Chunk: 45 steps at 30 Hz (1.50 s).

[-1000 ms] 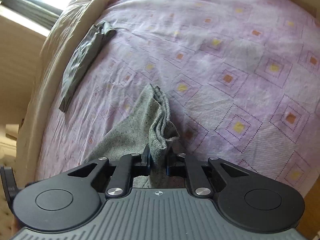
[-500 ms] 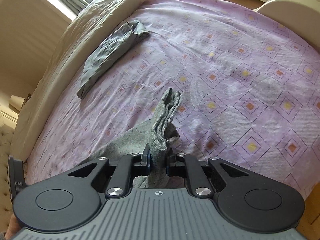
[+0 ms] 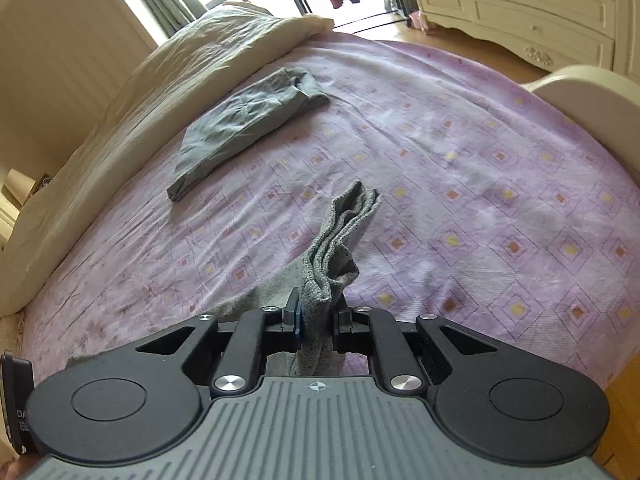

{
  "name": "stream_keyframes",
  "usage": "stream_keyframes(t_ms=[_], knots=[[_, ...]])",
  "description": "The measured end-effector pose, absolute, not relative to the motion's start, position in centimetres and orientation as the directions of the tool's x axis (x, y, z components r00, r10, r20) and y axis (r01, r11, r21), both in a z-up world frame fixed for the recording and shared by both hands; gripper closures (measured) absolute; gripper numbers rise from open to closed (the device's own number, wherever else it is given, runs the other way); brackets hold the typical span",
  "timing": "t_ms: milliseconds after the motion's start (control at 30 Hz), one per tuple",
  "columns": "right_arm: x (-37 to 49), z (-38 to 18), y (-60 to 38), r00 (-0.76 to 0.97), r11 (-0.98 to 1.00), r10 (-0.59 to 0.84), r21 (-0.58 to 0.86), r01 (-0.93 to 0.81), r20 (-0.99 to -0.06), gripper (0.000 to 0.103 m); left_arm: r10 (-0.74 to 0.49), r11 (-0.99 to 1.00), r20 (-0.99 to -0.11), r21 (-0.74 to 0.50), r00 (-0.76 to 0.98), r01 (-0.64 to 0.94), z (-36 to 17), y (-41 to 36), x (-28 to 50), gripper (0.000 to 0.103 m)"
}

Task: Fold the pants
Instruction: 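Lift the cuff with the right gripper and fold it over toward the waistband, then lay the folded cuff down and open the right gripper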

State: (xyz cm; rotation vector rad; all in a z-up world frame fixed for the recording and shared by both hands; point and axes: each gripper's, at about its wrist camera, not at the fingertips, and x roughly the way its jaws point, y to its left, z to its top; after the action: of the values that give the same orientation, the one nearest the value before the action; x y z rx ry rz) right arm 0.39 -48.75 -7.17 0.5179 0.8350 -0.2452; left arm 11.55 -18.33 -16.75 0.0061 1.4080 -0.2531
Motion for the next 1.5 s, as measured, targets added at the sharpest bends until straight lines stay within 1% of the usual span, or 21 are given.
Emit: stream_keyframes(t_ms=[167, 267, 333, 433, 500, 600, 667, 733, 800, 867, 933, 1033, 1167, 1200, 1267, 1300, 1367, 1400, 1500], knots=[[2.1, -3.0, -40.0, 0.695, 0.935, -0.023, 0.231, 0.270, -0.718, 0.090, -0.173, 0.970, -0.969, -0.137, 0.177, 0.199, -15.1, -11.2, 12.1, 0.048], [3.5, -1.6, -33.4, 0.726, 0.964, 0.024, 0.207, 0.164, -0.687, 0.090, -0.175, 0.972, -0.967, -0.140, 0.184, 0.187, -14.8, -6.4, 13.2, 0.048], [4.6, -2.0, -28.9, 0.729, 0.972, 0.077, 0.214, 0.097, -0.680, 0.090, -0.164, 0.976, -0.968, -0.132, 0.189, 0.174, -14.8, -3.5, 13.6, 0.048], [6.3, -4.9, -22.6, 0.695, 0.977, 0.137, 0.211, 0.021, -0.706, 0.090, -0.139, 0.982, -0.972, -0.110, 0.189, 0.156, -15.0, 0.2, 14.1, 0.048], [7.2, -8.3, -18.6, 0.652, 0.978, 0.176, 0.209, -0.028, -0.738, 0.090, -0.118, 0.986, -0.974, -0.091, 0.195, 0.140, -14.9, 2.4, 14.1, 0.048], [8.0, -13.2, -14.0, 0.597, 0.985, 0.168, 0.156, -0.072, -0.785, 0.089, -0.100, 0.991, -0.975, -0.079, 0.197, 0.111, -14.8, 5.2, 14.1, 0.048], [8.4, -15.9, -11.7, 0.547, 0.990, 0.144, 0.123, -0.075, -0.825, 0.085, -0.095, 0.992, -0.976, -0.078, 0.196, 0.095, -14.6, 6.6, 14.0, 0.048], [8.3, -17.3, -10.2, 0.508, 0.988, 0.153, 0.120, -0.099, -0.848, 0.075, -0.095, 0.993, -0.976, -0.080, 0.197, 0.082, -14.4, 7.5, 14.0, 0.048], [7.7, -16.8, -10.3, 0.499, 0.978, 0.206, 0.167, -0.121, -0.842, 0.068, -0.111, 0.993, -0.972, -0.098, 0.206, 0.072, -13.9, 8.1, 14.2, 0.048], [6.7, -15.4, -11.0, 0.503, 0.958, 0.285, 0.239, -0.155, -0.816, 0.068, -0.133, 0.990, -0.966, -0.119, 0.222, 0.073, -13.3, 7.6, 14.4, 0.048], [6.0, -13.9, -12.0, 0.504, 0.948, 0.319, 0.261, -0.183, -0.803, 0.068, -0.161, 0.986, -0.958, -0.146, 0.238, 0.079, -12.9, 6.4, 14.7, 0.048], [5.8, -12.7, -14.8, 0.513, 0.957, 0.288, 0.239, -0.162, -0.809, 0.068, -0.219, 0.975, -0.945, -0.199, 0.245, 0.102, -12.6, 3.6, 14.8, 0.048], [5.9, -12.6, -20.3, 0.489, 0.975, 0.202, 0.222, -0.019, -0.848, 0.069, -0.256, 0.964, -0.947, -0.235, 0.195, 0.123, -13.8, -0.6, 14.4, 0.048], [6.2, -12.8, -21.8, 0.479, 0.979, 0.167, 0.203, 0.024, -0.862, 0.070, -0.262, 0.962, -0.950, -0.243, 0.171, 0.123, -14.4, -1.4, 14.1, 0.047], [6.9, -13.5, -24.3, 0.479, 0.981, 0.116, 0.175, 0.080, -0.870, 0.082, -0.244, 0.966, -0.963, -0.230, 0.118, 0.120, -15.9, -2.7, 13.4, 0.047], [7.3, -13.7, -25.4, 0.481, 0.980, 0.099, 0.169, 0.103, -0.871, 0.095, -0.224, 0.970, -0.971, -0.213, 0.090, 0.117, -16.7, -3.2, 12.9, 0.047], [8.3, -14.3, -27.7, 0.485, 0.972, 0.082, 0.177, 0.153, -0.871, 0.097, -0.184, 0.978, -0.982, -0.179, 0.047, 0.104, -18.3, -3.5, 11.9, 0.047], [9.2, -14.6, -28.8, 0.491, 0.966, 0.088, 0.194, 0.169, -0.867, 0.098, -0.166, 0.983, -0.985, -0.162, 0.036, 0.088, -18.9, -3.3, 11.5, 0.044], [11.4, -15.4, -30.3, 0.494, 0.961, 0.080, 0.199, 0.193, -0.866, 0.098, -0.163, 0.987, -0.986, -0.162, 0.019, 0.014, -19.8, -2.3, 10.9, 0.041]])
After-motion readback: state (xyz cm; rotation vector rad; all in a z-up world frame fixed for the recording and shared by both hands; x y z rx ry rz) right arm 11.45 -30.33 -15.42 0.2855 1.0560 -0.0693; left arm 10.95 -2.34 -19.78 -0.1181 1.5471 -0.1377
